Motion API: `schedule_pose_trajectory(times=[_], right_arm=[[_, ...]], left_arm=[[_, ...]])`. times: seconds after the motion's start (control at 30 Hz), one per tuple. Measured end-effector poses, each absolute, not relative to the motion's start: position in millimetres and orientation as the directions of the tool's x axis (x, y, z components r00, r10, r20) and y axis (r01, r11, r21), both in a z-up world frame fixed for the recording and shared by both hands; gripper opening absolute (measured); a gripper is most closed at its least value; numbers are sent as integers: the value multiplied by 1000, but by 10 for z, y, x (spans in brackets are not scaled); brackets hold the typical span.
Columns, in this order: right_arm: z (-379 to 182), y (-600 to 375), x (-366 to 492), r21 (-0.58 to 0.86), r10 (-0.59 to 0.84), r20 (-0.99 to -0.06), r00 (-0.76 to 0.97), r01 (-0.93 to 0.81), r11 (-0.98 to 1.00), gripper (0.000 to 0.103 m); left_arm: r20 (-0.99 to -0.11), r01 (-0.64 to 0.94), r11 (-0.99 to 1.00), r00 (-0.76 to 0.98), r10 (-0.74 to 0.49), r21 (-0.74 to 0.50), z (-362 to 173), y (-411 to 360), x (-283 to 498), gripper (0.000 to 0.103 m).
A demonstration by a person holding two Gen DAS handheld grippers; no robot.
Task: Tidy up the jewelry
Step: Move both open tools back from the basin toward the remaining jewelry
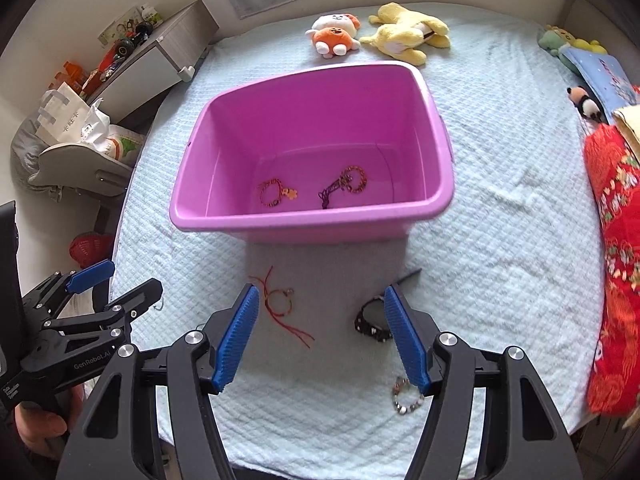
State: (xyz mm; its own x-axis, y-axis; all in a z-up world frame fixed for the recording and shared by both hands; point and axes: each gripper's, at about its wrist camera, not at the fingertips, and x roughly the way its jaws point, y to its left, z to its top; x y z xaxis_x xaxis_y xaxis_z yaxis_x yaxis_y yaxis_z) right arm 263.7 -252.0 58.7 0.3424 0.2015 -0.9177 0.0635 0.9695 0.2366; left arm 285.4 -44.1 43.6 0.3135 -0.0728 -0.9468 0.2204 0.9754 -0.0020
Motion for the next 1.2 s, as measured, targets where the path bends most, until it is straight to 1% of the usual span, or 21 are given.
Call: schedule_pose_trajectory(times=[0.33,0.5,0.8,0.9,1.0,1.1,1.2], right_arm=[[400,-2689,1844,232,175,-933,314,155,960,63],[367,-2840,1545,241,177,-930,321,172,955,63],[237,-2960,1076,240,215,-932,293,51,969,64],[167,-2984,905,239,225,-928,297,12,971,65],[64,-2985,758,250,244,-929,280,-13,968,65],[-37,-2950,621,225,226,-938,264,-36,974,65],[-136,-2931,508,223,222,-940,261,-27,974,66]], left_arm=[[-947,265,964,310,-88,-2,316,-437,2317,83],[-940,235,972,326,-100,-21,386,-450,2089,83],[-932,102,994,357,-67,-32,438,-511,1524,83],[-929,63,998,367,-45,-23,416,-498,1316,85],[-928,23,1000,371,-15,-7,373,-447,1122,85],[-933,-15,1000,359,-7,-13,322,-333,977,85],[-933,-29,1000,359,6,-4,255,-218,877,87]])
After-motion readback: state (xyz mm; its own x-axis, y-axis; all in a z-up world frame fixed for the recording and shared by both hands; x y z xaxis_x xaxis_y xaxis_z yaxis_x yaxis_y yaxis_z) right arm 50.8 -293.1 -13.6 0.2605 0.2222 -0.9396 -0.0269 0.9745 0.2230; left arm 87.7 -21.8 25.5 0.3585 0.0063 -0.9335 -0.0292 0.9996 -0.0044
